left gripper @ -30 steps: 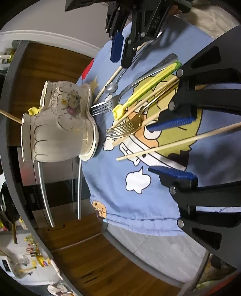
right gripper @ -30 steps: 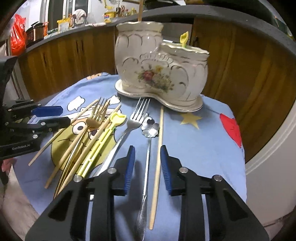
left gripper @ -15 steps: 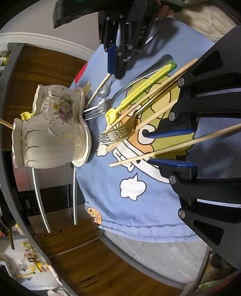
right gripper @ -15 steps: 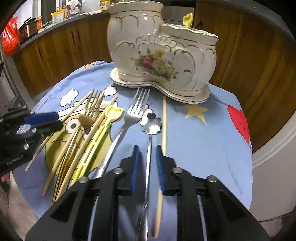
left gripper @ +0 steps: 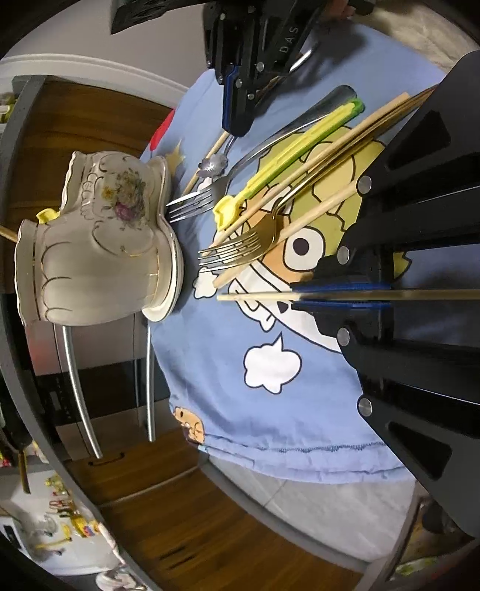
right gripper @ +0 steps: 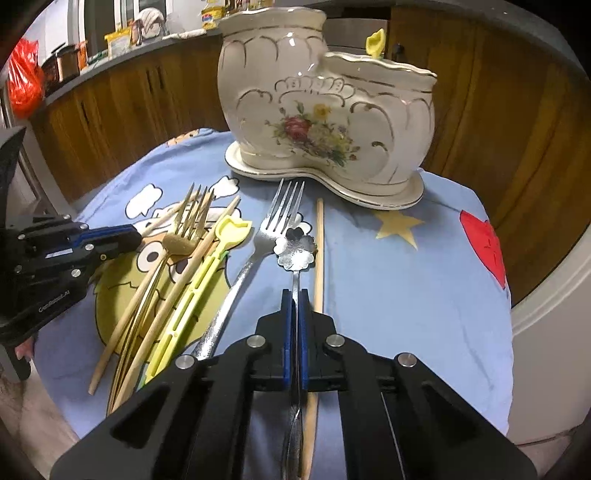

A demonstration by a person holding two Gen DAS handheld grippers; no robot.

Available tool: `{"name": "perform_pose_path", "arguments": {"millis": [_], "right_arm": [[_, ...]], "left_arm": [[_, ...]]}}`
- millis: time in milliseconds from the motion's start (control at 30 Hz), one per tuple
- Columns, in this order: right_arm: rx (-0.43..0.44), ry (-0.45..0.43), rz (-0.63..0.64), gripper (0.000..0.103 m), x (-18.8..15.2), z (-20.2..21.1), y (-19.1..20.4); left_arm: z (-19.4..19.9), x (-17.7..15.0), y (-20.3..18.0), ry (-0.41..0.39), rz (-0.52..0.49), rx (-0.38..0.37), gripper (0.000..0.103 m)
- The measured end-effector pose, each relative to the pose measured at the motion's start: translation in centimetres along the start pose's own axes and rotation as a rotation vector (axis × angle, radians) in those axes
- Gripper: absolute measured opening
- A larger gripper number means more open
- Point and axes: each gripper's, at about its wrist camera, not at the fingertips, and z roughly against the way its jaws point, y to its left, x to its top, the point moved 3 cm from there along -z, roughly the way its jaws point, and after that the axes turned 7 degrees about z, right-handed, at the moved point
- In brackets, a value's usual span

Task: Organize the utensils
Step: 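Grasp another wooden chopstick with the left tool while the right tool grasps the silver flower-handled spoon, then lift and lower the chopstick into the holder with the left tool while the right tool inserts the spoon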

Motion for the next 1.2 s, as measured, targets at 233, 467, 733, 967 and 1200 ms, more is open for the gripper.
{"name": "perform_pose_path", "arguments": {"millis": [233,467,733,967,1200], "right_arm": [[0.031,-0.127,-0.024,0.003,-0.3,3.6,-0.6],[0.027,-0.278,-0.039,0.003,0.3,7.1,-1.2],[0.027,-0.406,-0.064,0.003,1.8,8.9,-1.9],[0.003,-0.532,-0.09,0.003,4.8,10.8,-4.1],[0.021,-0.634,-0.133,0.003,9.1,11.0,-6.9]], "left_arm": [[0.5,0.1,0.6,-0.026,0.027,-0.02,0.005],[2.7,1.3,1.5,-0.139,0.09,-0.065,0.005],[5.4,2.7,1.9,-0.292,0.144,-0.125,0.005],[8.2,5.8,2.0,-0.437,0.188,-0.15,0.005],[9.6,11.8,1.5,-0.551,0.202,-0.216,0.005]]}}
